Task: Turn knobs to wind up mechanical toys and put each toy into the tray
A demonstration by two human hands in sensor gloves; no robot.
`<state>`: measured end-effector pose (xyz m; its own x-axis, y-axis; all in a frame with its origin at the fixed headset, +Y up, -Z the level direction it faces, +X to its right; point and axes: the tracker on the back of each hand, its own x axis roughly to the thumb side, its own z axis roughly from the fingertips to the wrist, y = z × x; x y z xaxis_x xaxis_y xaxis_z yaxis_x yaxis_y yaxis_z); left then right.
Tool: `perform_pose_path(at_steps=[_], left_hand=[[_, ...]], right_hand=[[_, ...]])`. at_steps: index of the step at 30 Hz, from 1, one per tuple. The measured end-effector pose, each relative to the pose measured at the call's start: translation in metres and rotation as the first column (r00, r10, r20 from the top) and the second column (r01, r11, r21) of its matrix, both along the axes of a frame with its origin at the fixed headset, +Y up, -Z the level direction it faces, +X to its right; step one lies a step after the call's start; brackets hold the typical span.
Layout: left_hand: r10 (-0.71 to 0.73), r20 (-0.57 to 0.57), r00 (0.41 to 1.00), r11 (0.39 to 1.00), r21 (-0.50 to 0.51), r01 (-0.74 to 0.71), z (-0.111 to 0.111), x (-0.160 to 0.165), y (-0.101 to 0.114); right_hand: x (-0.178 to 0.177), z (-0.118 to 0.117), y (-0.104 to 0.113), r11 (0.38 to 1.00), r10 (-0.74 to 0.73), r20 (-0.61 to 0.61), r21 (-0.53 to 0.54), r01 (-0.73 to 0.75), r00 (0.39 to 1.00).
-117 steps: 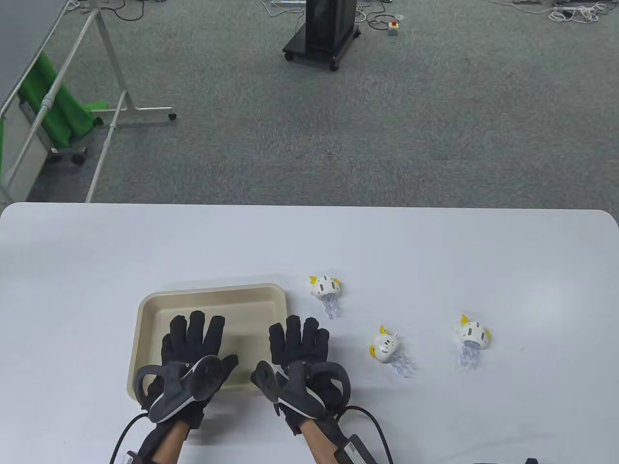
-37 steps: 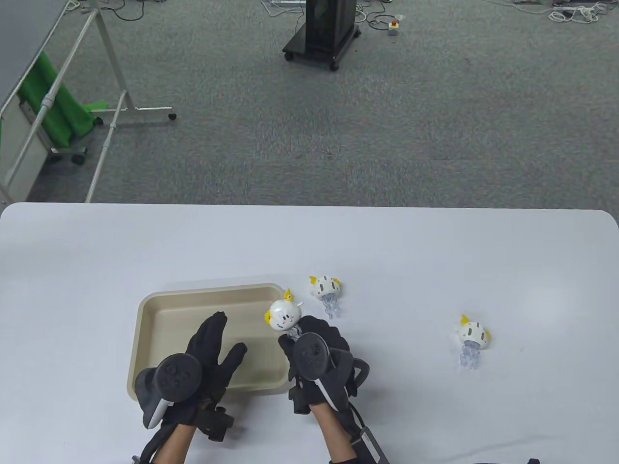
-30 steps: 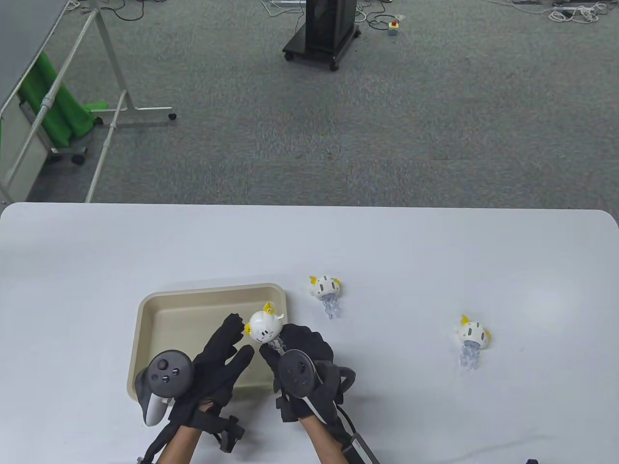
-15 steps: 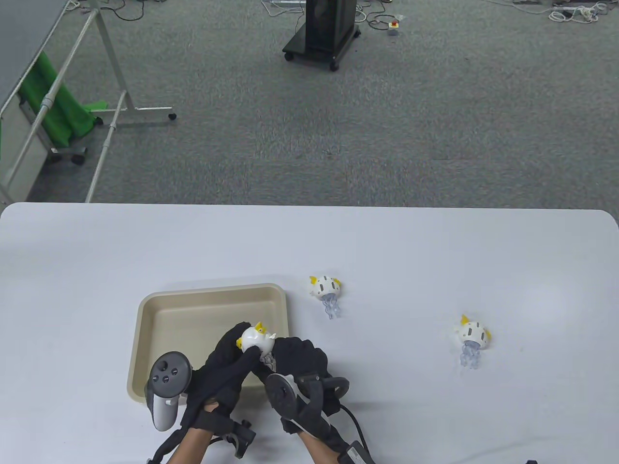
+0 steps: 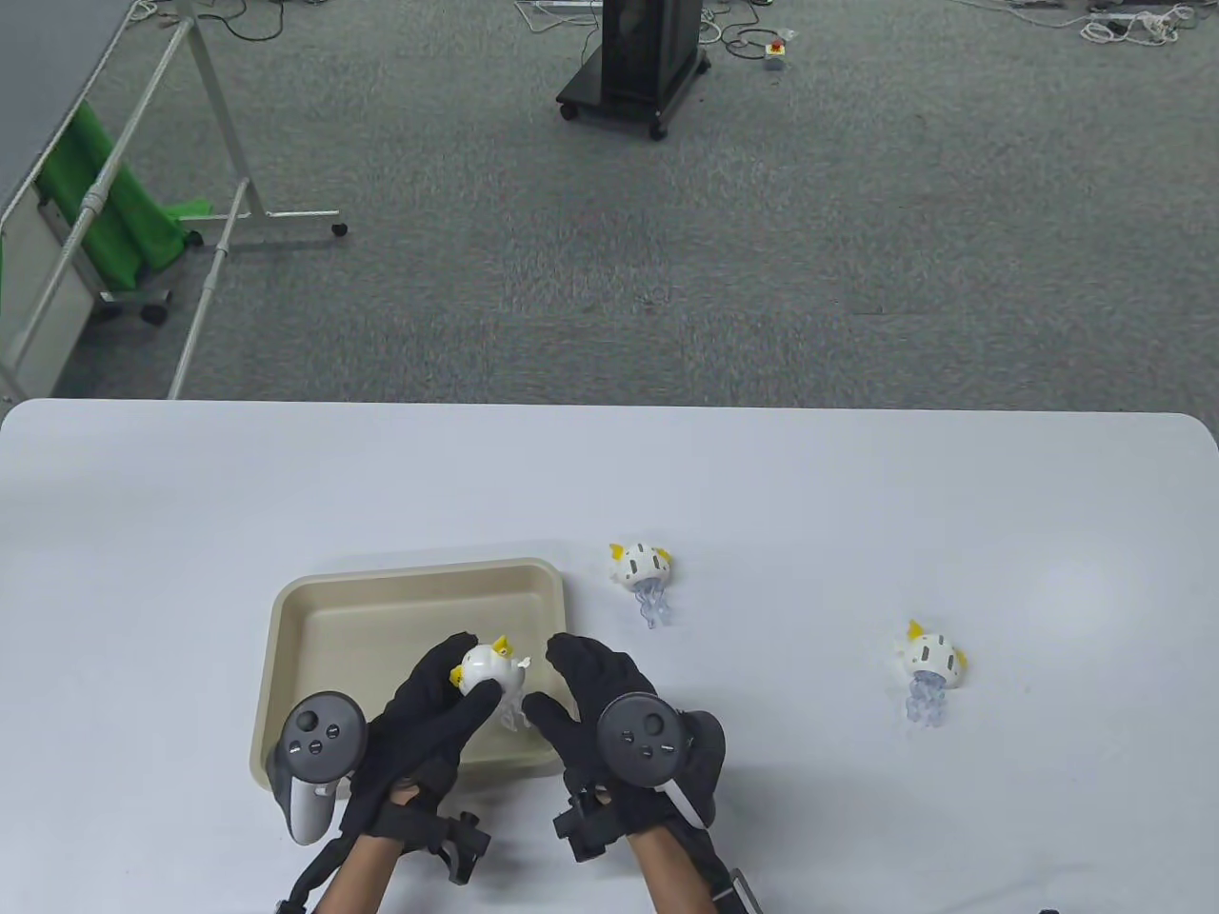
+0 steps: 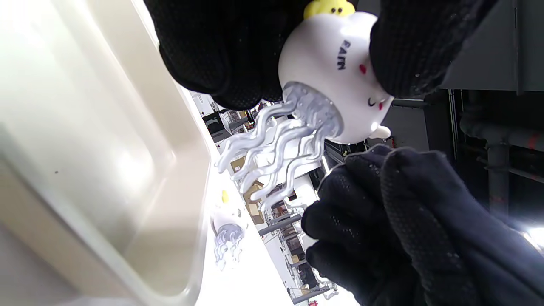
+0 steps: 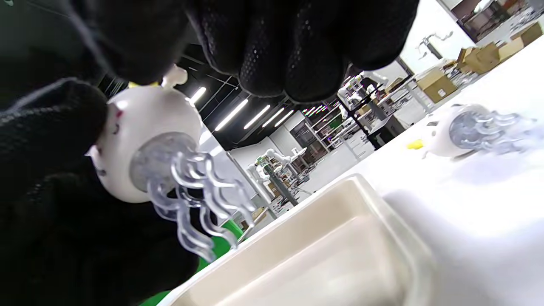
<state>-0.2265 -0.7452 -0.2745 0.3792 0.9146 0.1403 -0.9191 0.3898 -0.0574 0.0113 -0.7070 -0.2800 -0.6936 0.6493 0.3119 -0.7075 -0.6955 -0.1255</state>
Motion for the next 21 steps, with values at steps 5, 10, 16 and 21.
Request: perform_pose_path(at_steps=[5, 10, 16, 21], left_hand=[[-0.019, 0.033, 0.999, 1.000, 0.002, 0.019, -0.001, 0.004, 0.000], [-0.016, 0.056, 0.998, 1.000, -0.010, 0.017, -0.001, 0.007, -0.002], [-0.007, 0.077, 0.997, 1.000, -0.021, 0.009, -0.002, 0.009, -0.003], [-0.033, 0.097, 0.995, 0.999, -0.012, 0.034, -0.002, 0.013, -0.001]], right_hand=[[-0.002, 0.001, 0.002, 1.000, -0.021, -0.021, 0.005, 0.021, 1.000], [-0.001, 0.002, 0.002, 1.000, -0.010, 0.005, 0.021, 0.010, 1.000], [0.004, -0.003, -0.001, 0.996, -0.084, 0.014, -0.042, 0.084, 0.996], [0.014, -0.012, -0.012, 0.929, -0.298, 0.095, -0.200, 0.312, 0.950]])
